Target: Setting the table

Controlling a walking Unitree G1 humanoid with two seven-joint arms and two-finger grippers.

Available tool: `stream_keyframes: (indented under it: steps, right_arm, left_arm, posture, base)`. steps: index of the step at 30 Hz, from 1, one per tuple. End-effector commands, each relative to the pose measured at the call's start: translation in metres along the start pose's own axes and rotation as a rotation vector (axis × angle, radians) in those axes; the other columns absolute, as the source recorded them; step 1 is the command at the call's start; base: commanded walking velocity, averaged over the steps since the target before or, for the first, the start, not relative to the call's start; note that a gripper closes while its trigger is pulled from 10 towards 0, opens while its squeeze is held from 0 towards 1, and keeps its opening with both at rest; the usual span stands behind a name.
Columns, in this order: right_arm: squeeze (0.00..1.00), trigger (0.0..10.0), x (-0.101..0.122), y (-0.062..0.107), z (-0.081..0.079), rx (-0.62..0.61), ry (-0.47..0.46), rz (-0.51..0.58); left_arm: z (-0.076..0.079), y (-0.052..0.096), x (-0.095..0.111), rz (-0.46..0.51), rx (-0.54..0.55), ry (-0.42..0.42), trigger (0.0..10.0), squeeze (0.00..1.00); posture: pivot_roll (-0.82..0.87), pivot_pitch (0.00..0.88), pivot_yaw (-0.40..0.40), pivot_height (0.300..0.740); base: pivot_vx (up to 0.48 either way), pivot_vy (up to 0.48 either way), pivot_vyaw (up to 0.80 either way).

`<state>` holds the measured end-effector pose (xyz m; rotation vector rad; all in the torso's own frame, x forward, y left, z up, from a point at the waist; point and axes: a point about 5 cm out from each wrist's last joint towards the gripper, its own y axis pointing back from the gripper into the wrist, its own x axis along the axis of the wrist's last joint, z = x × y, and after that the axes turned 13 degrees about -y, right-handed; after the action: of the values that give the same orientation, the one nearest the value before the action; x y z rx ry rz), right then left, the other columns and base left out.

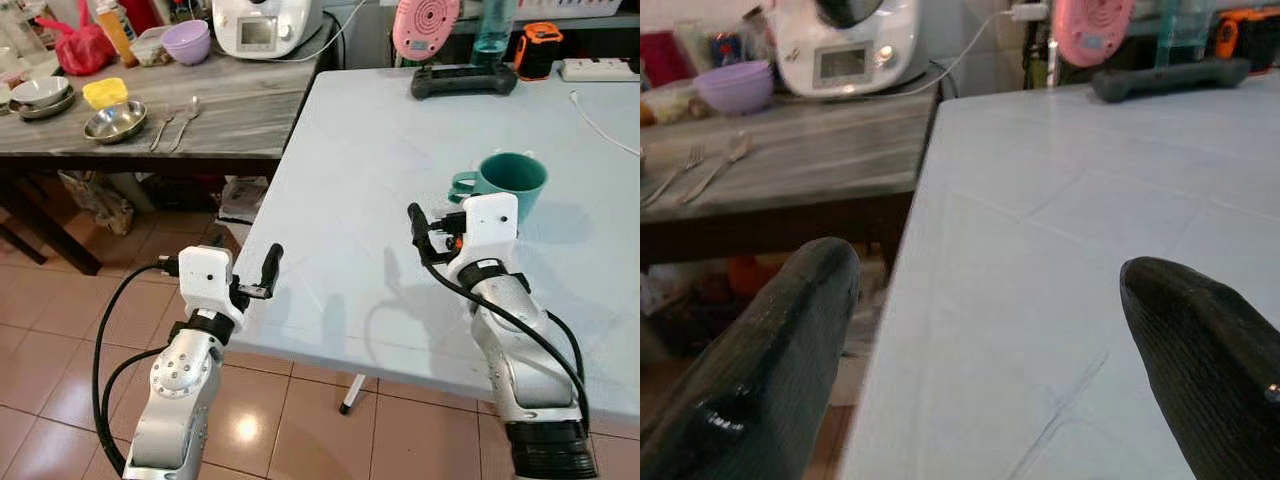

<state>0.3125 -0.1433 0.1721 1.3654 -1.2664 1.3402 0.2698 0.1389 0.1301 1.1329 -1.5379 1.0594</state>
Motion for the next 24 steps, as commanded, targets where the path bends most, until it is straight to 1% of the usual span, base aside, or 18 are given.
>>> stream_keyframes:
  steps: [1,12,15,24]
  right_arm:
    - [0.00,10.0,0.0005,0.0008,0.0036,-0.006,0.000,0.002]
    - [0.00,10.0,-0.0008,0.0020,0.0025,0.002,-0.004,-0.006]
    - [0.00,10.0,-0.0020,0.0029,0.0016,0.006,-0.005,-0.009]
    - [0.00,10.0,-0.0036,0.0042,-0.0010,0.014,-0.004,-0.017]
  left_arm:
    - [0.0017,0.0013,-0.0019,-0.008,-0.011,-0.007,10.0,0.00]
    - [0.0035,0.0024,-0.0026,-0.013,-0.018,0.000,10.0,0.00]
    - [0.0046,0.0037,-0.0034,-0.018,-0.018,0.020,10.0,0.00]
    - [0.0060,0.0063,-0.0061,-0.036,-0.033,0.020,10.0,0.00]
  posture:
    - [-0.13,0.106,0.146,0.740]
    - [-0.13,0.111,0.144,0.740]
    - [-0.13,0.115,0.143,0.740]
    - [-0.13,0.120,0.147,0.740]
  base:
    - [0.292,0.000,0.00]
    - [0.283,0.000,0.00]
    - [0.000,0.000,0.00]
    - [0.000,0.000,0.00]
